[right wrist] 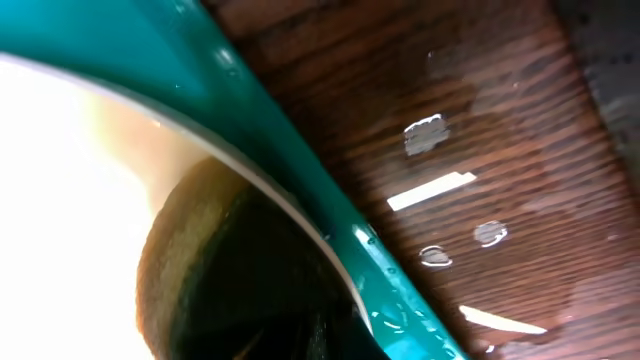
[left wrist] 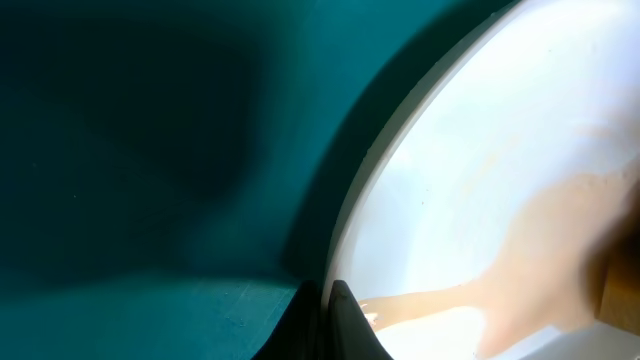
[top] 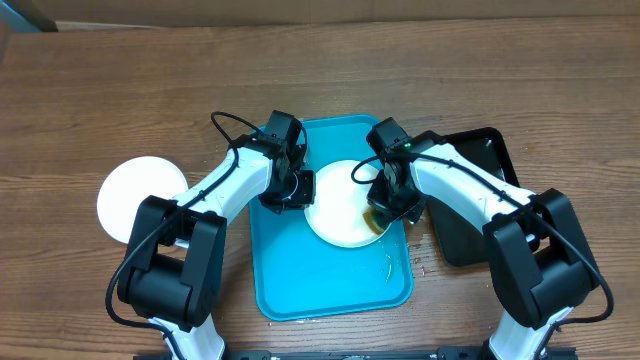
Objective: Clean dirty plates on tray and stack at the side
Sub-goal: 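Scrub the held white plate with the sponge in right gripper, then return the sponge to the black tray with the right gripper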
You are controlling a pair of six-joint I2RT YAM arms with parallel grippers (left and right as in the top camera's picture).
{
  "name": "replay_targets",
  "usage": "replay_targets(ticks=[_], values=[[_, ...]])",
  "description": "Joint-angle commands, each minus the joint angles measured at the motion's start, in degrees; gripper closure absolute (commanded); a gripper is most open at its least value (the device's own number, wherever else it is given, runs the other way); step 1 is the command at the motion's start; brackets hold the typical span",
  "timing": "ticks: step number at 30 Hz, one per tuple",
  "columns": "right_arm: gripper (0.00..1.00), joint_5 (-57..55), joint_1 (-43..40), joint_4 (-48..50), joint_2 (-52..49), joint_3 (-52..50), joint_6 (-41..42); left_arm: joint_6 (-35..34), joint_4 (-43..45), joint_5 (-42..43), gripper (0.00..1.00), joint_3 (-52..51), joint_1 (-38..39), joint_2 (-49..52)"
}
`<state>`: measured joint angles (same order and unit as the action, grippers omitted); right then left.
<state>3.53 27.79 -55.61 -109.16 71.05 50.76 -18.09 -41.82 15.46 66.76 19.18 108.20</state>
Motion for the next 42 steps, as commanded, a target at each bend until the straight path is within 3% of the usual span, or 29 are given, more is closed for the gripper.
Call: replay_targets(ticks=[1,8,14,21,28,32,38,42], values=[[0.96,-11.21,-1.84,-2.71,3.89,0.52,-4.83,-0.42,-1.01,-8.5,0.96,-1.05,-1.64,-0.63],[0.96,-7.89,-4.57,-3.63,15.23,1.16,-9.68,-0.37,-1.05,-7.96,0.96,-1.05,-1.6,-0.63],[0.96,-5.44,-11.74,-5.09,22.49,1.16,-13.44,-0.2,-1.05,-7.98,0.96,-1.05,-1.53,-0.66],[0.96,-4.79,-22.53,-5.57,22.27,-1.77,-18.29,2.89,-0.96,-7.96,0.96,-1.03,-1.51,-0.63],[0.93,-3.19,-24.06,2.82,20.96,-13.0,-19.69,5.66,-0.94,-7.93,0.96,-0.92,-1.51,-0.66],[0.82,-3.17,-24.24,4.15,20.98,-13.9,-19.74,8.24,-1.05,-7.13,0.96,-0.24,-1.51,-0.66],[0.47,-0.33,-27.06,-0.63,24.61,-6.56,-21.09,9.84,-1.95,-5.31,0.96,3.06,-1.51,-0.66],[0.36,3.8,-31.95,-4.9,28.83,-1.09,-23.65,12.07,-6.97,-5.44,0.96,8.74,-1.38,-0.66]])
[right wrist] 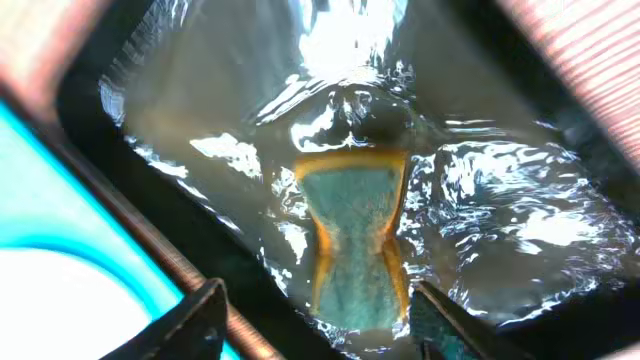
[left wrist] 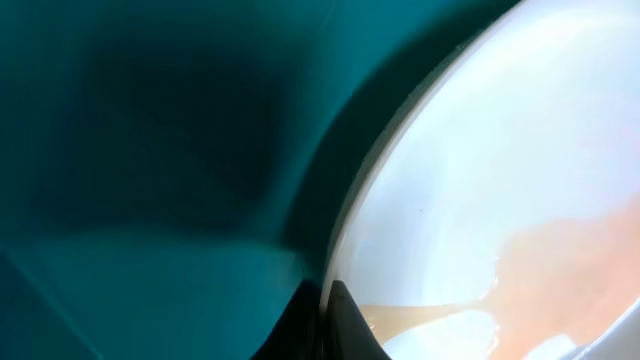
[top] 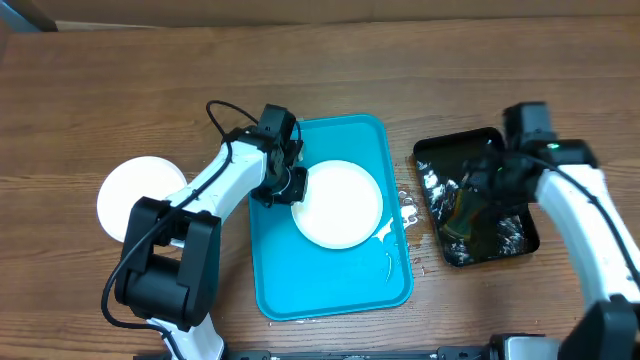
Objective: Clean dirty plates on tray and stack at the side
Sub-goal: 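Return the sponge to the black tray with the right gripper, then lift the white plate with left gripper and tilt it over black tray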
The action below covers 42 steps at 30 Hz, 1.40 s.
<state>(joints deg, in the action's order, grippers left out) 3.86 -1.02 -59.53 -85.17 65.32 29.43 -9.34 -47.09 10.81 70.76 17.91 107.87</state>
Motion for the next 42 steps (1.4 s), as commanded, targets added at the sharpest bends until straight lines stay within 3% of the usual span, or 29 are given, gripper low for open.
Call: replay_targets(ticks=[1,9,23,30,34,42], values=[[0.34,4.66,-4.66,-1.7,5.81,5.51,-2.82,3.82,-3.76,-0.94,0.96,7.13,0.15,-0.33],[0.31,10.6,-17.25,-5.42,9.79,6.43,-4.46,4.76,-10.69,-4.9,0.96,24.59,8.74,-0.33],[0.31,11.26,-19.26,-7.19,9.77,6.38,-6.84,2.64,15.85,-35.54,0.96,28.35,31.43,1.92],[0.31,11.26,-19.26,-7.72,9.77,6.38,-6.97,9.64,20.61,-51.76,0.96,28.37,35.43,1.95],[0.31,11.23,-19.26,-7.72,9.77,6.38,-6.99,16.13,23.21,-54.01,0.96,28.37,37.46,1.95],[0.31,10.8,-19.26,-8.15,9.77,6.38,-6.97,21.51,24.15,-60.26,0.96,28.37,41.75,1.97]])
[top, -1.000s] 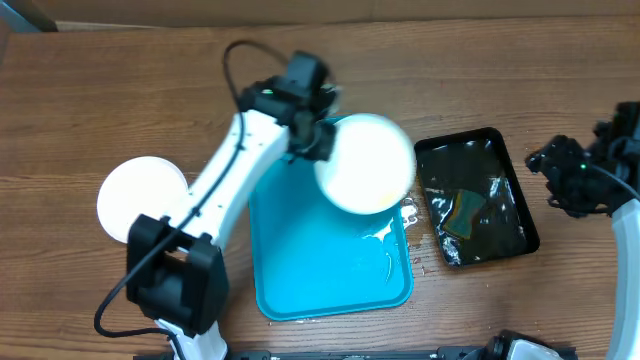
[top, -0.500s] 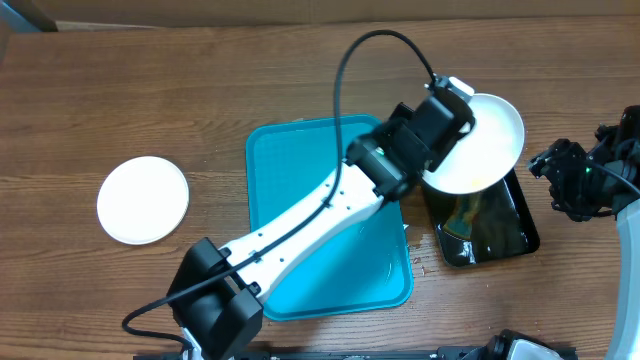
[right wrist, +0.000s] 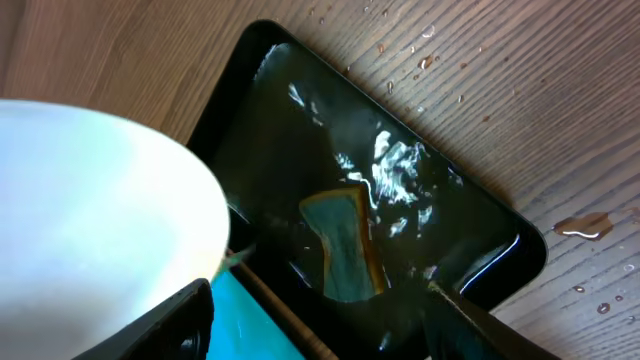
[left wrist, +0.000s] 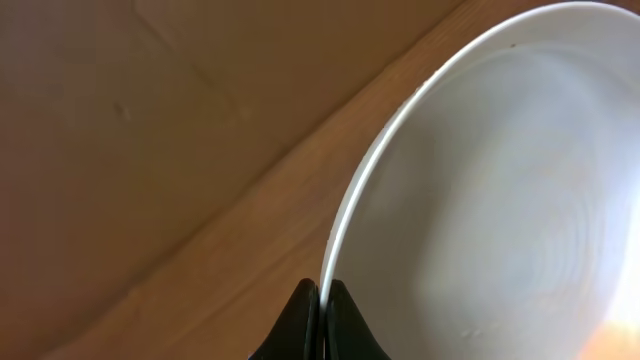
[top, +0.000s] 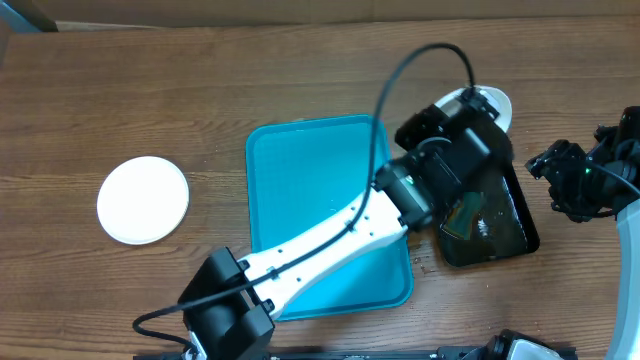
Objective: Clean dirty plates on tray and stack at the side
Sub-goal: 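Lift the white plate with left gripper and tilt it over black tray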
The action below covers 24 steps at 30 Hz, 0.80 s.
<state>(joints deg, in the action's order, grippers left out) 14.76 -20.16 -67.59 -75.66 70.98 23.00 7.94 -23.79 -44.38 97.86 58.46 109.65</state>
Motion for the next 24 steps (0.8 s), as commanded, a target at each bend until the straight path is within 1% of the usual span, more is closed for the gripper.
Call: replay_targets(ticks=[1,4,9,15,24], values=[[0.31,-0.13,-0.11,-0.24,0.26,0.72,-0.57,4.31,0.98,-5.77,0.96,1.27,1.38,0.2],[0.31,-0.13,-0.11,-0.66,0.26,0.72,-0.57,4.44,1.22,-7.32,0.96,1.27,1.62,0.2],[0.31,-0.13,-0.11,-0.92,0.26,0.72,-0.57,6.58,2.43,-8.7,0.96,1.27,1.62,0.2],[0.31,-0.13,-0.11,-0.9,0.26,0.72,-0.57,11.61,4.9,-8.76,0.96,1.25,2.12,0.2],[0.31,-0.13,-0.11,-0.9,0.26,0.72,-0.57,15.26,6.78,-11.15,0.96,1.27,3.5,0.2]])
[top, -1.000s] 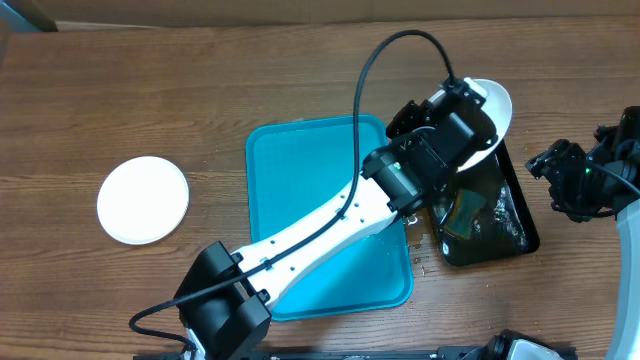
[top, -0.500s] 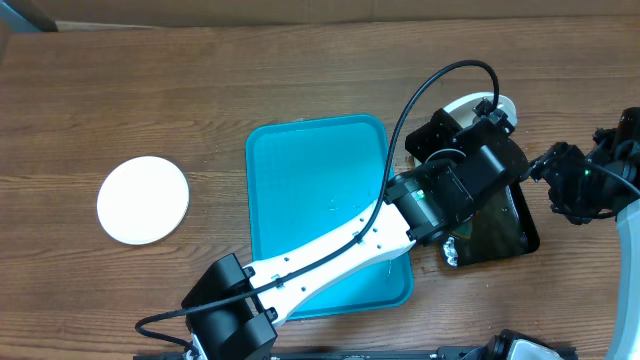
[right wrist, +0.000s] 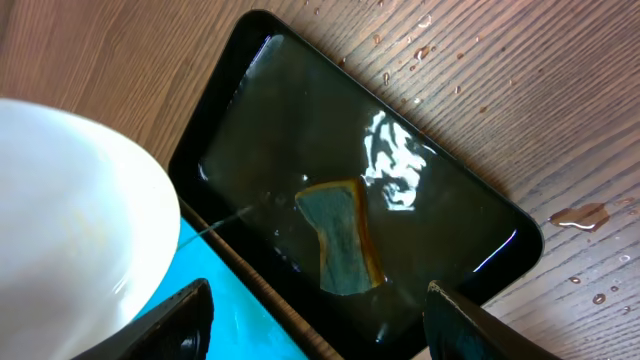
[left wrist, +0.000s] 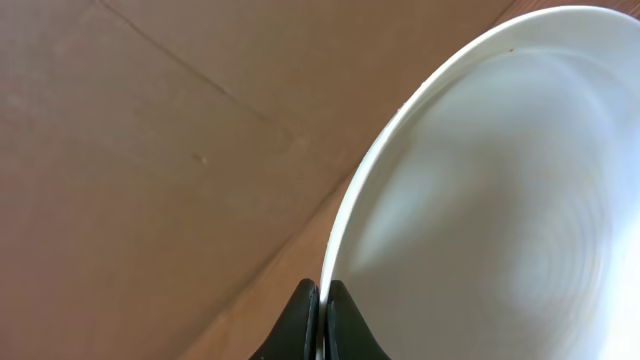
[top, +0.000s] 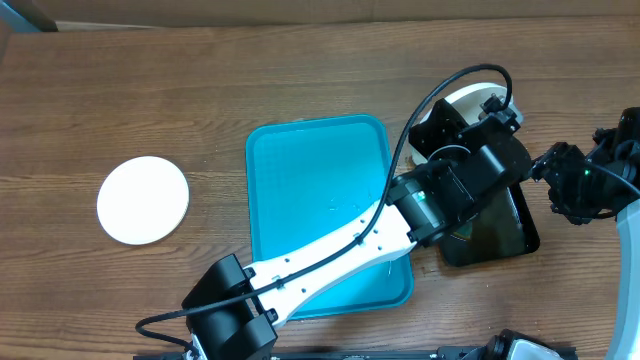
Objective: Clean dirty plates on tray and stack at the side
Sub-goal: 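Lift the white plate with left gripper and tilt it over black tray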
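Observation:
My left gripper (left wrist: 322,300) is shut on the rim of a white plate (left wrist: 480,200). It holds the plate tilted on edge above the far end of the black water tray (top: 510,235). In the overhead view the plate (top: 480,97) shows just past the left gripper (top: 470,135). A thin stream of water (right wrist: 225,222) runs off the plate (right wrist: 70,210) into the black tray (right wrist: 290,90), where a yellow-green sponge (right wrist: 340,235) lies. The blue tray (top: 300,200) holds only water drops. My right gripper (right wrist: 320,335) hangs open above the black tray, at the right (top: 575,185).
A clean white plate (top: 143,199) lies on the wooden table (top: 150,90) at the far left. Water drops (right wrist: 580,215) spot the wood round the black tray. The left arm (top: 330,250) stretches across the blue tray.
The left gripper has shifted a little right with the plate and tipped it further. Water now runs from the plate into the black tray. The right gripper has barely moved.
First the left gripper gripped the plate's rim on the blue tray while the right pressed the sponge on it. Then the sponge lay in the black tray under the open right gripper. Later the plate was held over the black tray, where it now drains.

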You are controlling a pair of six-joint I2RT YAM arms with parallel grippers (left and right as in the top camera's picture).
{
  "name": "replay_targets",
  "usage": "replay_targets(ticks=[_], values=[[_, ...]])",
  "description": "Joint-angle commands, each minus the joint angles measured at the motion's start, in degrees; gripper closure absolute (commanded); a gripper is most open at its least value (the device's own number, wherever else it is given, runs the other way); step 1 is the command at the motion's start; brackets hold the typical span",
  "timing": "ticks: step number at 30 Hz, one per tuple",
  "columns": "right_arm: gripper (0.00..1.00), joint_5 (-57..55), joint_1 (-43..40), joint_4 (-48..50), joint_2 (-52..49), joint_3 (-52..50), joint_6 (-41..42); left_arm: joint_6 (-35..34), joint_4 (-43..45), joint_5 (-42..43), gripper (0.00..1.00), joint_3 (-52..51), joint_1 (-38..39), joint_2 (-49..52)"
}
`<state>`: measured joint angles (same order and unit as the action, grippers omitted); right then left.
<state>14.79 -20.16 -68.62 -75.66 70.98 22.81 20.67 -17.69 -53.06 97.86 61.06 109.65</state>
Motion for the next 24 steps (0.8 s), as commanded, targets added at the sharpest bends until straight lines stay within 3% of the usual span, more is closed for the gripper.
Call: replay_targets(ticks=[1,6,8,11,15,19,22,24], values=[[0.31,-0.15,-0.11,0.13,0.26,0.72,-0.37,2.51,0.63,-2.45,0.96,1.25,1.01,0.2],[0.31,-0.15,-0.11,0.09,0.26,0.72,-0.37,0.57,-1.22,-2.82,0.96,1.25,0.98,0.5],[0.31,-0.13,-0.11,-0.2,0.26,0.72,-0.37,-5.18,-4.76,-2.86,0.96,1.25,0.57,0.5],[0.31,-0.09,-0.09,-1.29,0.26,0.72,-0.92,-19.43,-13.62,-1.75,0.96,1.27,-0.98,0.35],[0.35,3.82,-0.04,-2.03,0.26,0.7,-6.91,-33.92,-24.04,14.86,0.96,1.27,-5.77,-0.79],[0.53,7.93,0.35,-2.62,0.26,0.02,-8.35,-37.48,-24.46,38.07,0.96,1.27,-11.21,-1.22],[0.68,8.68,2.64,-1.66,0.22,-2.1,-8.55,-39.67,-24.52,43.91,0.96,1.25,-13.55,-1.2],[0.72,8.41,5.05,-0.11,0.09,-4.31,-8.33,-39.45,-24.48,43.3,0.96,1.25,-13.79,-1.2]])
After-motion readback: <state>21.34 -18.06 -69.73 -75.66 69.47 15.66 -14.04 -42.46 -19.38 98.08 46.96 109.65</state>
